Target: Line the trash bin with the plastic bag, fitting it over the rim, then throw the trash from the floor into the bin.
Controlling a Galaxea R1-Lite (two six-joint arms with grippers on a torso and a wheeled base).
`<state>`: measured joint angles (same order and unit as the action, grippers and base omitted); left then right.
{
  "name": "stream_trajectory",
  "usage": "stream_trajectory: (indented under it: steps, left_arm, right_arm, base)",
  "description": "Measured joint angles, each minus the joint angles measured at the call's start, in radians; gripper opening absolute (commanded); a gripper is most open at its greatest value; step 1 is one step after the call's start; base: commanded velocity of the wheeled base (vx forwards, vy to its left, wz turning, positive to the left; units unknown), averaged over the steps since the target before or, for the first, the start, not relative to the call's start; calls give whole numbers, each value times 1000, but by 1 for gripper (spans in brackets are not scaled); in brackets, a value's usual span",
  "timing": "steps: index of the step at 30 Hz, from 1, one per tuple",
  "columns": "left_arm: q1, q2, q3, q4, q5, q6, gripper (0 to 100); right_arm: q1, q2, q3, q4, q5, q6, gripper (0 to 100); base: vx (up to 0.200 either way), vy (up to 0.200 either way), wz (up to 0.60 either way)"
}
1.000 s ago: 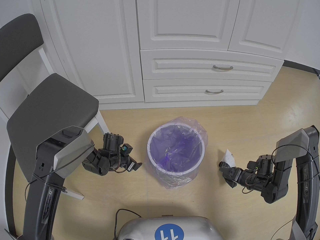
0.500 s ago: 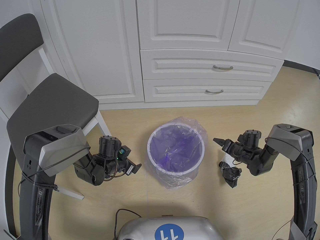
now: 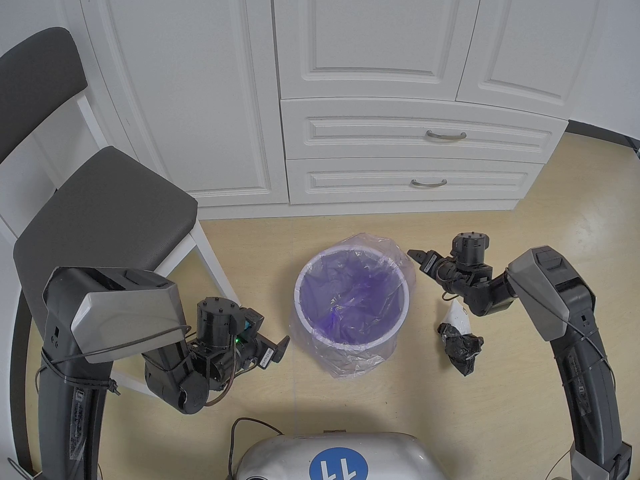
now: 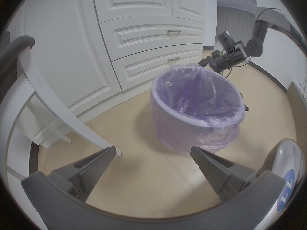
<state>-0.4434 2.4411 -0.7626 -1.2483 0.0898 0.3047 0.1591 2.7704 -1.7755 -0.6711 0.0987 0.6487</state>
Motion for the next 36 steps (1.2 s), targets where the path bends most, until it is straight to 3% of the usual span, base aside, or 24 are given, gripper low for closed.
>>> stream_trajectory:
  steps: [5, 9, 15, 26, 36]
  left_arm:
    - [-15, -1, 68, -97, 46, -9, 100]
    - [-20, 16, 95, -157, 69, -9, 100]
    - [-23, 38, 103, -164, 140, -5, 100]
    - [-24, 52, 94, -159, 155, 26, 100]
    - [-24, 55, 80, -155, 221, 91, 100]
  right_arm:
    - [24, 71, -133, 120, -12, -3, 100]
    - [35, 111, -173, 132, -17, -9, 100]
    - [48, 142, -179, 137, -18, -44, 100]
    - [56, 162, -174, 137, -20, -66, 100]
    - [61, 164, -163, 137, -20, -69, 100]
  base:
    - [0, 0, 0]
    - [0, 0, 0]
    - [0, 0, 0]
    - [0, 0, 0]
    - [0, 0, 0]
